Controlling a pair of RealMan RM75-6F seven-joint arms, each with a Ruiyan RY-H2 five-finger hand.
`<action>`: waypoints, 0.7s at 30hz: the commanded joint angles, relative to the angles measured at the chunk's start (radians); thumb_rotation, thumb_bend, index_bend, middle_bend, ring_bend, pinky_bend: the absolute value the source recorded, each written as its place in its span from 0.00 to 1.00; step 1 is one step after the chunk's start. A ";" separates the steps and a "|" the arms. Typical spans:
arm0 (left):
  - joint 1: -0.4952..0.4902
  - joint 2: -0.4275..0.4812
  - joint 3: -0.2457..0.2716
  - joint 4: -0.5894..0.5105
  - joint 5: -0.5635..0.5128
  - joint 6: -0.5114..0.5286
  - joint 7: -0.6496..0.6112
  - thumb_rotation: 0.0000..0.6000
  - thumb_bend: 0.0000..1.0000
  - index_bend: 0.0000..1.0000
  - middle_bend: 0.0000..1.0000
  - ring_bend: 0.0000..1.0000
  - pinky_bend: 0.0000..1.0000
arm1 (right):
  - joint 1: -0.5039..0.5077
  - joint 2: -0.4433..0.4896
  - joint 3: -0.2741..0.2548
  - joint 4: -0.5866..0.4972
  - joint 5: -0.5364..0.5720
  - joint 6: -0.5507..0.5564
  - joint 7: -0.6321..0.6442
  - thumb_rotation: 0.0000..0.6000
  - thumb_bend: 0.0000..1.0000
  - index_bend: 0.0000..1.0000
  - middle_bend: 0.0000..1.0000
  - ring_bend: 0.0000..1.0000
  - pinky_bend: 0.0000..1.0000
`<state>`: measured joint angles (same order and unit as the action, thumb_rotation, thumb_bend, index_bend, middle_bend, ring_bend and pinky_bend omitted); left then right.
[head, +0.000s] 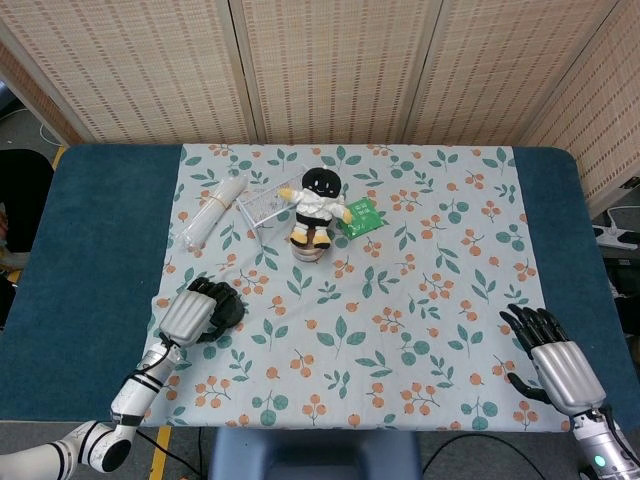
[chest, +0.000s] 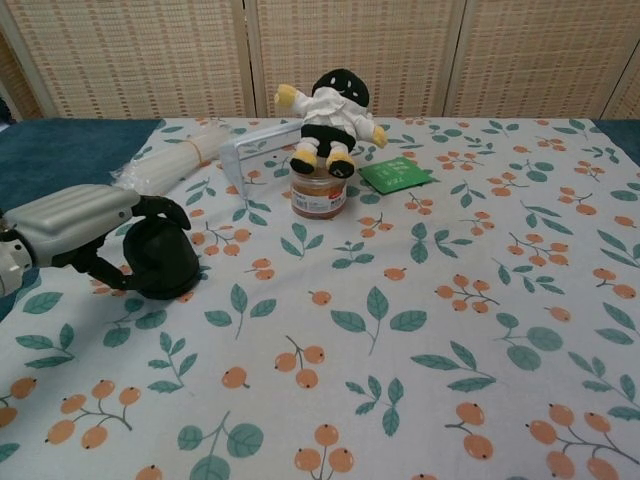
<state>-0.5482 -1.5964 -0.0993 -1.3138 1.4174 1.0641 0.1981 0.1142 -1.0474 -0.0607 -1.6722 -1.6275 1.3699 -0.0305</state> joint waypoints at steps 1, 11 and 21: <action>0.002 0.022 0.001 -0.034 0.012 0.017 -0.022 1.00 0.58 0.39 0.39 0.31 0.21 | 0.000 0.000 0.000 -0.001 0.001 -0.001 -0.002 1.00 0.18 0.00 0.00 0.00 0.00; 0.031 0.082 -0.048 -0.018 0.002 0.125 -0.068 1.00 0.58 0.38 0.39 0.32 0.20 | -0.001 0.004 -0.001 0.001 -0.002 0.003 0.006 1.00 0.18 0.00 0.00 0.00 0.00; 0.055 0.065 0.013 0.140 -0.061 0.022 -0.080 1.00 0.56 0.32 0.32 0.26 0.16 | 0.004 0.000 -0.005 -0.009 -0.003 -0.012 -0.006 1.00 0.18 0.00 0.00 0.00 0.00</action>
<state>-0.4985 -1.5211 -0.0997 -1.1970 1.3650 1.1041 0.1262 0.1174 -1.0473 -0.0663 -1.6805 -1.6308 1.3580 -0.0358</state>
